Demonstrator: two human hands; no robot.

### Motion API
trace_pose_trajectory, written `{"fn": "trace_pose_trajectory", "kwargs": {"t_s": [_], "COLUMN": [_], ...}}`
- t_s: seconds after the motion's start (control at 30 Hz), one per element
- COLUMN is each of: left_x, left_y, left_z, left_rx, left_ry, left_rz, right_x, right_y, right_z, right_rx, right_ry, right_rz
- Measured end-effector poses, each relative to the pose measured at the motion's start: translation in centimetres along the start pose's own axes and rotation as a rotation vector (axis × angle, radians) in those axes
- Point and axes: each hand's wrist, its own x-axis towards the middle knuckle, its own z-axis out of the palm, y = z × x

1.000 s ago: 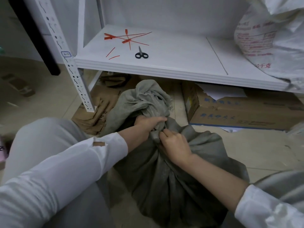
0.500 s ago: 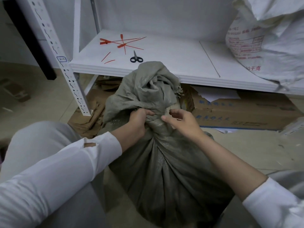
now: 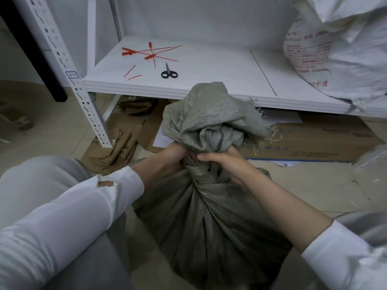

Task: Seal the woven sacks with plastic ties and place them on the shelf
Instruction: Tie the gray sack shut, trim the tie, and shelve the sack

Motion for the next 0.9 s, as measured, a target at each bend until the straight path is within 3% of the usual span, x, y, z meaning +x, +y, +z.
{"fn": "trace_pose_trajectory", "kwargs": {"t_s": [0.1,0.33,0.47,0.67,0.77,0.9], "left_x": [0.0,0.5,-0.1,-0.1,-0.5,-2.1], "left_y": [-0.2,-1.0,-1.4,-2.1,-1.4,-1.3], "left_z": [0.2,0.3,1.1,0.5,0.6,1.8], "left_rx": [0.006,-0.140,-0.116,-0.135,-0.005,-0.036], "left_ry": [0.029,-0.048,0.095,0.294,0.264,0.087], "left_rz": [-0.028,-0.080,-0.092,0.089,0.172,0.260], "right_x": [-0.2,0.9,1.6,2.4,2.2,1.7], "right_y": [-0.3,-0.1,0.2,0.7,0.5,0.4], "right_z": [-0.1,0.2,0.8,0.9,0.9,1.4], "right_rx": [0.087,0.016,-0.106,-0.159,-0.375,-0.596], "right_ry": [-0.021,0.283,0.383,0.508,0.579,0.567], "right_rz": [0.008,-0.165,-0.206,-0.082,-0.123,-0.212]}}
